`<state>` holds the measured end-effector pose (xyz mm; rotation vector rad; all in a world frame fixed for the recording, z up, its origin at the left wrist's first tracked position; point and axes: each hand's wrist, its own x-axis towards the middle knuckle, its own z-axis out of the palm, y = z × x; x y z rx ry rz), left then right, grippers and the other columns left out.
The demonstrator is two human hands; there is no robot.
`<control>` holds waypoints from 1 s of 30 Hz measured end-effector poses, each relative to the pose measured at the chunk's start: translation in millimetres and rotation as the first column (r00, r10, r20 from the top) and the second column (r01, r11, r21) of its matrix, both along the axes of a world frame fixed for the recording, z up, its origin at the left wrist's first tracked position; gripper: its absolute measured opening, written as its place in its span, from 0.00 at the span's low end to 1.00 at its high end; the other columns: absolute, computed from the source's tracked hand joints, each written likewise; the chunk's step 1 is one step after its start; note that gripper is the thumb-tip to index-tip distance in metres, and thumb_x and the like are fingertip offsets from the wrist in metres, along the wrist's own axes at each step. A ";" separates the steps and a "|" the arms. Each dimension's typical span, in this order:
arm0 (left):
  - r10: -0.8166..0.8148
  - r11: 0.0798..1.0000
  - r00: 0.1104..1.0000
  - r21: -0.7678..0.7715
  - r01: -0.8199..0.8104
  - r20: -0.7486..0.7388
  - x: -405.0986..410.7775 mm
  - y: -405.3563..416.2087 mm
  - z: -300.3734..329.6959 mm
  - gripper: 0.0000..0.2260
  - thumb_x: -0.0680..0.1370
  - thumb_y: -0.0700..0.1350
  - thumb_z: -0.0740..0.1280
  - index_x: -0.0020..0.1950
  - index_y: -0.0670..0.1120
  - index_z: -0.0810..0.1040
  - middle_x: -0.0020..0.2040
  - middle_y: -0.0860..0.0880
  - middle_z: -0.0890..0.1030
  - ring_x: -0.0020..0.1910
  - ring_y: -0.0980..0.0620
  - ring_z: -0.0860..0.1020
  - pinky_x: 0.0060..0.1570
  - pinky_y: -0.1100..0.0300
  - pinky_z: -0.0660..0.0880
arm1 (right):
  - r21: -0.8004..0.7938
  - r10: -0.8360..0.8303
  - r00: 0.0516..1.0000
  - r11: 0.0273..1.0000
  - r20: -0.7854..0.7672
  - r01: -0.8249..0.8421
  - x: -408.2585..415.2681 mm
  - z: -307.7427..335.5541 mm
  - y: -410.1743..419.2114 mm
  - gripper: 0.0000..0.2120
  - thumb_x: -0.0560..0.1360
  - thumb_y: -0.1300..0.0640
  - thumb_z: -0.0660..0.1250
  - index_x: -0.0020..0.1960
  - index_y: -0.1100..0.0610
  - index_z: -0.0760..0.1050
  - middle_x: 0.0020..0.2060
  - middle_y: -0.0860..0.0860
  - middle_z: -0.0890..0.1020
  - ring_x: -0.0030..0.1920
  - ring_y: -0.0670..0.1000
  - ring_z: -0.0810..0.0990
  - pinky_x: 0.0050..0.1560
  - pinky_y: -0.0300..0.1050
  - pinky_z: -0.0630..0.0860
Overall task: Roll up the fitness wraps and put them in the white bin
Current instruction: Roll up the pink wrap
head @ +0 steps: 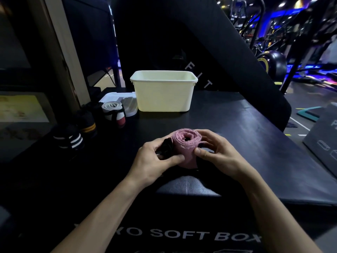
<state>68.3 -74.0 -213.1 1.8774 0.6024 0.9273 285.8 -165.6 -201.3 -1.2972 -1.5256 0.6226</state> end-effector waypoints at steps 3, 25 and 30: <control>0.111 0.987 0.993 0.126 -0.105 -0.042 3.3 -10.4 4.9 0.34 0.64 0.52 0.85 0.69 0.58 0.79 0.58 0.58 0.84 0.59 0.63 0.81 0.64 0.61 0.75 | -0.013 -0.008 1.000 1.000 -0.022 0.008 1.6 0.9 -0.1 0.23 0.76 0.56 0.73 0.70 0.56 0.74 0.63 0.52 0.83 0.64 0.54 0.80 0.68 0.53 0.75; 0.362 0.837 0.932 0.428 -0.341 0.034 20.0 -12.3 14.9 0.39 0.64 0.52 0.83 0.74 0.52 0.74 0.62 0.58 0.77 0.58 0.64 0.77 0.59 0.73 0.71 | -0.044 -0.025 0.970 0.999 -0.241 0.015 -17.0 14.0 3.1 0.24 0.72 0.61 0.76 0.66 0.59 0.76 0.58 0.56 0.84 0.61 0.56 0.83 0.63 0.54 0.80; 0.472 0.708 0.881 0.609 -0.358 -0.031 9.5 -2.1 20.2 0.41 0.63 0.50 0.81 0.75 0.51 0.73 0.65 0.54 0.76 0.59 0.49 0.79 0.57 0.50 0.80 | 0.173 -0.296 0.954 0.943 0.048 0.284 -40.5 37.9 -2.9 0.27 0.68 0.42 0.80 0.62 0.51 0.76 0.58 0.44 0.80 0.57 0.46 0.82 0.57 0.43 0.80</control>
